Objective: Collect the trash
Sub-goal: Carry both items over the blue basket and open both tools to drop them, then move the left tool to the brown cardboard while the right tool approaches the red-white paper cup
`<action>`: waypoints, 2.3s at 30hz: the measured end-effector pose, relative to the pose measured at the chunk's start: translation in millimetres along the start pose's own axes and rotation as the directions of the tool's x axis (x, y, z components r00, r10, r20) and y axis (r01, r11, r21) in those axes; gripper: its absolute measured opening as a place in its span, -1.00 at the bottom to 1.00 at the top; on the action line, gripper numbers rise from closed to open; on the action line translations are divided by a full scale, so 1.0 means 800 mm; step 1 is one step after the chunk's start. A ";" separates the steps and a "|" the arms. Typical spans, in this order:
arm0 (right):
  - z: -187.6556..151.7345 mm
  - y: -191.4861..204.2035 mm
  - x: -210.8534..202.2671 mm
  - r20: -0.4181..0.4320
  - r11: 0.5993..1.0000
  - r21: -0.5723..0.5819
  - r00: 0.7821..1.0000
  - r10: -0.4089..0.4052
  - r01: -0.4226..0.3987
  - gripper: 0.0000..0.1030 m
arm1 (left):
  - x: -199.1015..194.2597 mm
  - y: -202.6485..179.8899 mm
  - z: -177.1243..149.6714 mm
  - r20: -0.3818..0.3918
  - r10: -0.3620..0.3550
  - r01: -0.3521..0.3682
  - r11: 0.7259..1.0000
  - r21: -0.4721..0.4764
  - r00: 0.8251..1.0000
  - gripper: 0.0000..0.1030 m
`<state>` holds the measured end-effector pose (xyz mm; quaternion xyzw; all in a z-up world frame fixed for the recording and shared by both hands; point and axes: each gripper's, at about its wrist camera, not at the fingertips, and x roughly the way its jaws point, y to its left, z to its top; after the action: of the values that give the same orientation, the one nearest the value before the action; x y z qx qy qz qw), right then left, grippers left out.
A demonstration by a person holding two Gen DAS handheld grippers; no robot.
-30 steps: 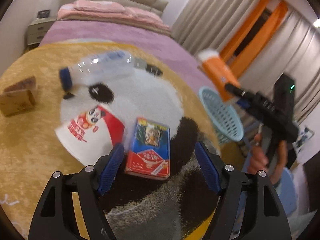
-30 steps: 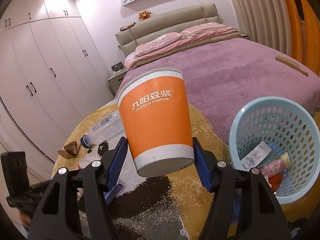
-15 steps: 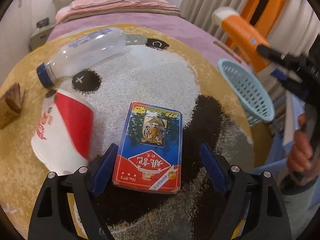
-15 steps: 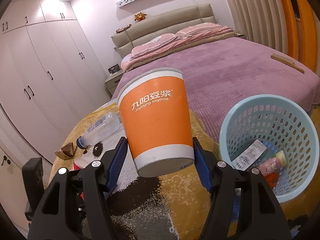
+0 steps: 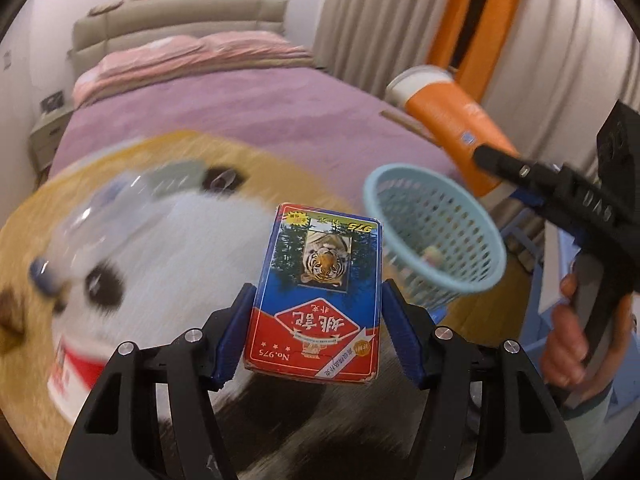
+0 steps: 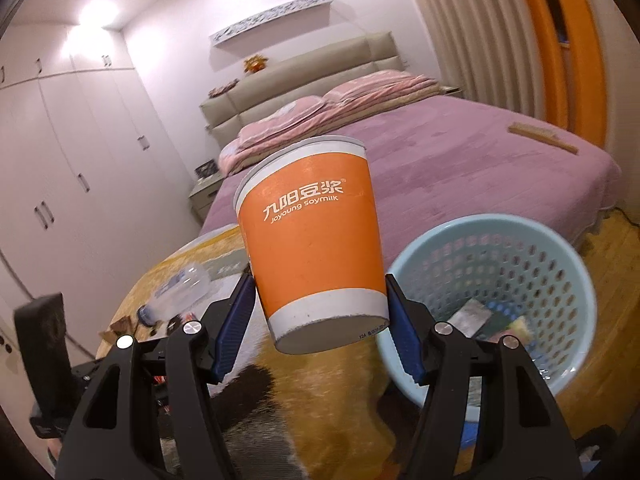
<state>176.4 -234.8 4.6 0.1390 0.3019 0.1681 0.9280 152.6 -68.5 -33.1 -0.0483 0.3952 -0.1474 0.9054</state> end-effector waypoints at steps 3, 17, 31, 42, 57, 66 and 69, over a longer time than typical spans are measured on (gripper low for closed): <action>0.002 -0.025 -0.006 0.013 0.999 0.038 0.999 -0.038 0.038 0.17 | 0.013 -0.036 0.023 0.024 -0.038 0.037 0.998 0.054 0.999 0.19; -0.016 -0.158 0.019 -0.119 0.927 0.282 0.968 -0.221 0.246 0.17 | 0.130 -0.100 0.083 -0.047 -0.198 0.199 0.979 0.036 0.979 0.19; -0.046 -0.210 0.050 -0.211 0.876 0.380 0.950 -0.232 0.298 0.28 | 0.151 -0.090 0.085 -0.033 -0.218 0.216 0.976 -0.037 0.975 0.54; -0.021 -0.134 0.024 -0.116 0.941 0.239 0.969 -0.218 0.240 0.28 | 0.069 -0.061 0.061 0.068 -0.214 0.217 0.976 -0.032 0.974 0.54; -0.028 0.075 0.056 -0.118 0.998 -0.064 0.993 0.005 -0.013 0.28 | -0.077 0.089 0.014 0.242 0.010 0.039 0.980 -0.196 0.970 0.55; -0.064 0.186 0.098 -0.224 0.976 -0.164 0.969 0.106 -0.145 0.28 | -0.138 0.221 -0.041 0.218 0.246 -0.143 0.905 -0.401 0.944 0.54; -0.079 0.214 0.110 -0.257 0.968 -0.182 0.959 0.120 -0.170 0.29 | -0.156 0.261 -0.062 0.191 0.316 -0.204 0.871 -0.447 0.929 0.51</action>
<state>165.9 -34.8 -28.1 0.0441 0.3838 0.2818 0.8783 84.1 169.6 -22.2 -0.2062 0.2993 0.0728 0.9288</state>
